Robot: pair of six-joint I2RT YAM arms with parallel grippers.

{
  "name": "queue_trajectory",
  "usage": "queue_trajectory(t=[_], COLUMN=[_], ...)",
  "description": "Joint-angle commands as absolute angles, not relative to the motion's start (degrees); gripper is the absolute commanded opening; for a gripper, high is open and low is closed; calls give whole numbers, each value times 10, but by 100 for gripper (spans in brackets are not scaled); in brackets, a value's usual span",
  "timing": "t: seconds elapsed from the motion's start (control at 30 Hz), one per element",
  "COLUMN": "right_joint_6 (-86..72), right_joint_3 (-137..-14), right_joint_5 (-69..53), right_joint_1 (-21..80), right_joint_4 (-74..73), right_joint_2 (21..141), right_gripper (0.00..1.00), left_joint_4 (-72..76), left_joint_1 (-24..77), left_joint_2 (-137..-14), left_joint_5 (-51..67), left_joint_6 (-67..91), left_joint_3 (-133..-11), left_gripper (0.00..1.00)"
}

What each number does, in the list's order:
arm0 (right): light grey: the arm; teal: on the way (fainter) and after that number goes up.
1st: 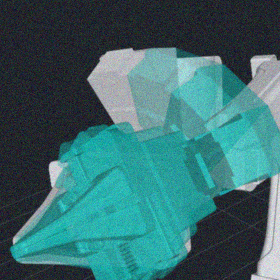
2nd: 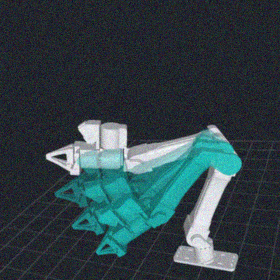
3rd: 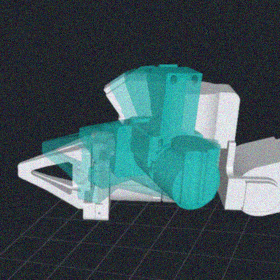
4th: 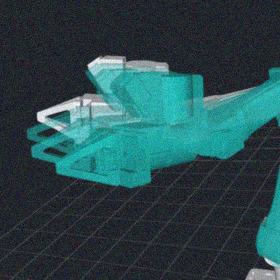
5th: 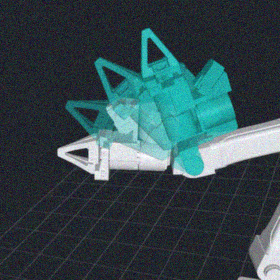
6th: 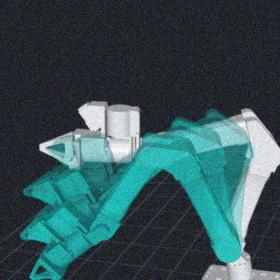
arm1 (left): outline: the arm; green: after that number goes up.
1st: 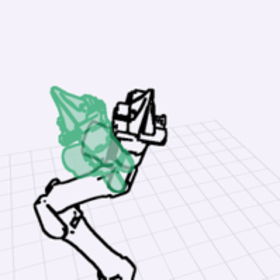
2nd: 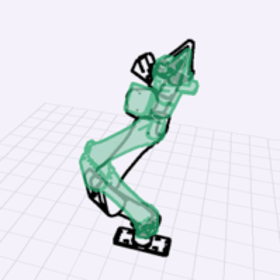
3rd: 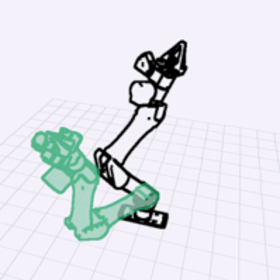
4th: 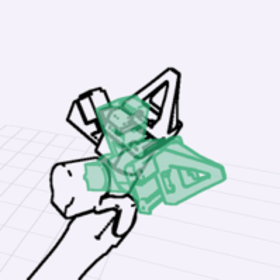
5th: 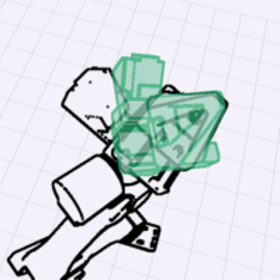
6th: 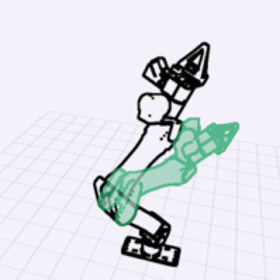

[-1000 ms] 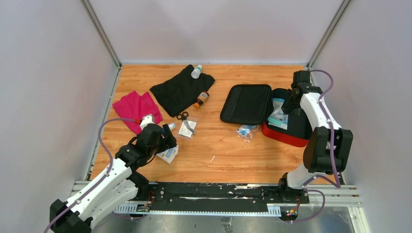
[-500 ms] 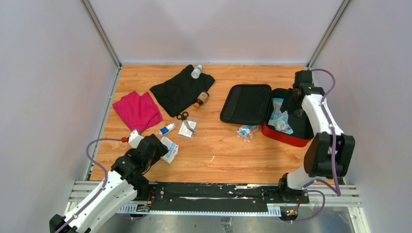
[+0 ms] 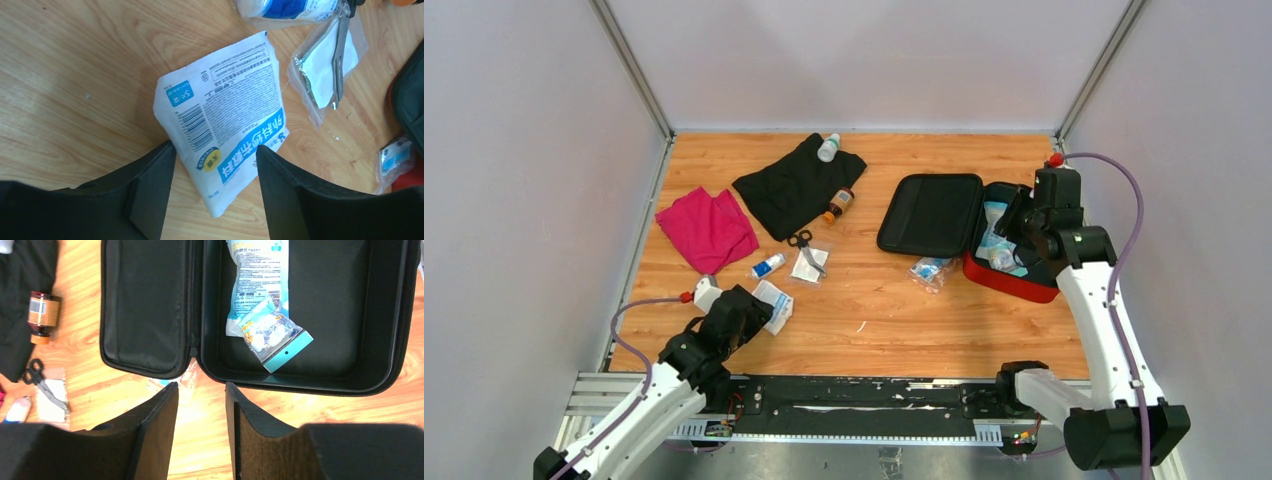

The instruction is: Organize the medicine kit

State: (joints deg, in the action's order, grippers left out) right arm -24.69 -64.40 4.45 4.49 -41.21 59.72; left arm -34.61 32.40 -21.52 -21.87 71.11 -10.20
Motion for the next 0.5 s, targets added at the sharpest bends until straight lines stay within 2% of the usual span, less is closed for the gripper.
queue_trajectory(t=[0.0,0.2,0.47], right_joint_6=[-275,-278,-264], right_joint_3=[-644,-636,-583], right_joint_5=[23,-28,-87], right_joint_1=[49,49,49], right_joint_4=[-426,-420,-407], right_joint_2=[569,553,537], right_gripper=[43,40,54], left_joint_4=[-320,-315,-277], left_joint_1=[328,328,327], left_joint_2=[-255,-263,-278], left_joint_5=[-203,-221,-203], left_joint_6=[707,692,612], left_joint_3=[-85,-93,-106], left_gripper=[62,42,14])
